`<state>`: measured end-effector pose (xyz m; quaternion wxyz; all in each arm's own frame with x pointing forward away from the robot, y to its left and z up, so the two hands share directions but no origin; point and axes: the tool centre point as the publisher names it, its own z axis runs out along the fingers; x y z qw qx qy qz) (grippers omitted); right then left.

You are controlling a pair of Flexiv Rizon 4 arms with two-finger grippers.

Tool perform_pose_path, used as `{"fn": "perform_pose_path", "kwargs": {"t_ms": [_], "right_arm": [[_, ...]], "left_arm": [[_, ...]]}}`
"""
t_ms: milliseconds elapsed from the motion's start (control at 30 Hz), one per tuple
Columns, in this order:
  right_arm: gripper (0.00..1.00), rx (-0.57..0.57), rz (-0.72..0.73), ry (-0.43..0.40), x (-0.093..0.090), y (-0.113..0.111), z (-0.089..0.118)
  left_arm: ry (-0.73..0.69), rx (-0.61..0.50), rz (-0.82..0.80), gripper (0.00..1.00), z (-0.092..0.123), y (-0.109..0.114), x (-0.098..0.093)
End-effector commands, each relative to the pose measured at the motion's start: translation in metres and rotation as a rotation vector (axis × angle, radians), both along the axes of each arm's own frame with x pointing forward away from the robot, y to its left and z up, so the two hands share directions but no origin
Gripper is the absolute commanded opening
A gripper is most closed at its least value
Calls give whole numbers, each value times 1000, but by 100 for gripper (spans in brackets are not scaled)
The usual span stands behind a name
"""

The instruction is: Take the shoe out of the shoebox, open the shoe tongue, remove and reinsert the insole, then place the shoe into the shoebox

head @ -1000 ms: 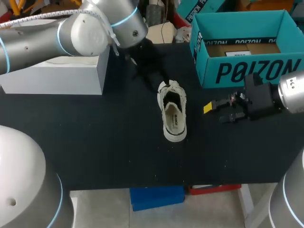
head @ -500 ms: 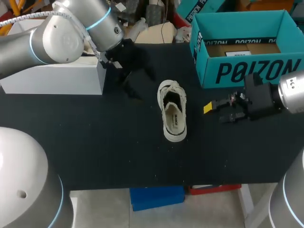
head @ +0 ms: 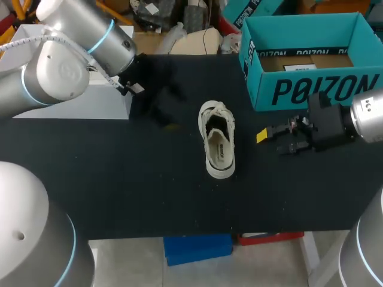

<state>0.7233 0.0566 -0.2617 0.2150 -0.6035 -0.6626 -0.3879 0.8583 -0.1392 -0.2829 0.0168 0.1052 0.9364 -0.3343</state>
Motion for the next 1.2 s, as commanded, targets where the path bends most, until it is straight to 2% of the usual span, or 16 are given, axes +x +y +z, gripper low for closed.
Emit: {"fn": "perform_pose_path", "kwargs": {"t_ms": [33,133,400,500,800,867,1200], "right_arm": [[100,-1,0,1,0,0,0],[100,-1,0,1,0,0,0],[100,-1,0,1,0,0,0],[100,-253,90,115,17,9,10],[100,-605,-55,185,63,34,-1],[100,-727,-70,202,72,38,-5],[100,-727,-70,202,72,38,-5]], "left_arm": [[-45,-43,31,100,4,29,-19],[-37,-31,16,100,2,40,-21],[-37,-31,16,100,2,40,-21],[-37,-31,16,100,2,40,-21],[-37,-31,16,100,2,40,-21],[-37,-31,16,100,2,40,-21],[-37,-31,16,100,2,40,-21]]}}
